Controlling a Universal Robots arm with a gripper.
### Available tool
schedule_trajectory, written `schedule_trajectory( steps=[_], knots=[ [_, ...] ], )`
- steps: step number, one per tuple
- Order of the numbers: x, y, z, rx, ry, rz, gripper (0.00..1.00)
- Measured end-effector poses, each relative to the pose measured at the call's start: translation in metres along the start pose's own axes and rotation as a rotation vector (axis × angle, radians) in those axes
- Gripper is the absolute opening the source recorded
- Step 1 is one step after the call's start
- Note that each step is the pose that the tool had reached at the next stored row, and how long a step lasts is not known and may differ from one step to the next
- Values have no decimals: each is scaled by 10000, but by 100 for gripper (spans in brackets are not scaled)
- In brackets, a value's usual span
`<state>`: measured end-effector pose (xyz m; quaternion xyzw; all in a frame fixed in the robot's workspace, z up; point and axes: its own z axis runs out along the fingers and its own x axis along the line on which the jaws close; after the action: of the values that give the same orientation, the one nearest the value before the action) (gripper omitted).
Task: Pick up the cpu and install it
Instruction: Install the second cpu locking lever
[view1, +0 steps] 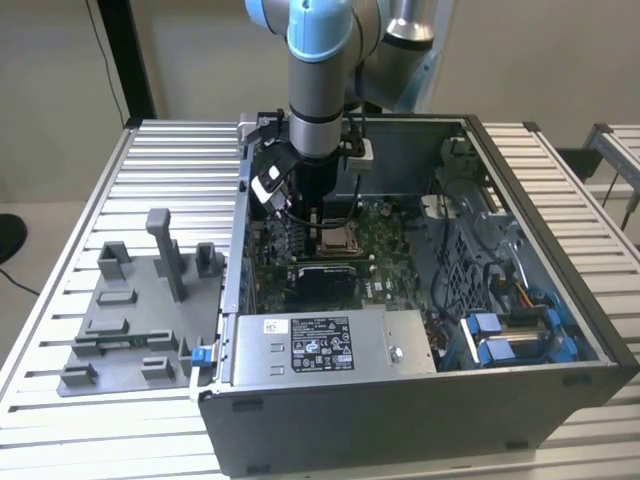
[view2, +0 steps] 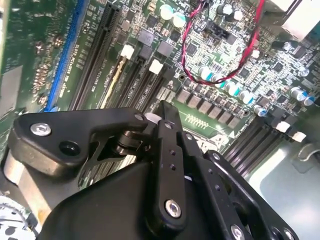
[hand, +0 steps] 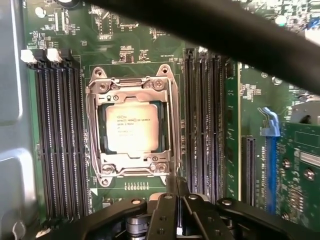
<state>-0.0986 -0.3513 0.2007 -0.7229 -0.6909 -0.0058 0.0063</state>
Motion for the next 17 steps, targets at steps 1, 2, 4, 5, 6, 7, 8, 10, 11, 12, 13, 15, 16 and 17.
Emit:
schedule_trajectory(
  steps=[1, 2, 4, 5, 6, 7, 8, 10, 11, 12, 13, 15, 16, 17],
  knots=[
    [-1, 0, 16, 1, 13, 0, 0],
    [-2, 0, 21, 4, 20, -1, 0],
    [-3, -1, 26, 6, 31, 0, 0],
    [-4, 0, 27, 4, 36, -1, 0],
    [-7, 1, 28, 3, 39, -1, 0],
    [-12, 1, 29, 2, 42, 0, 0],
    [-19, 2, 29, 2, 43, 0, 0],
    [-40, 4, 29, 5, 40, -1, 0],
    [-49, 5, 30, 9, 49, -1, 0],
    [-53, 5, 30, 13, 48, 1, 0],
    [-54, 5, 28, 16, 43, 1, 0],
    [-56, 4, 12, 21, 42, 0, 0],
    [-59, 3, -9, 32, 17, 0, 0],
    [-57, 3, -26, 33, 31, 0, 0]
  ],
)
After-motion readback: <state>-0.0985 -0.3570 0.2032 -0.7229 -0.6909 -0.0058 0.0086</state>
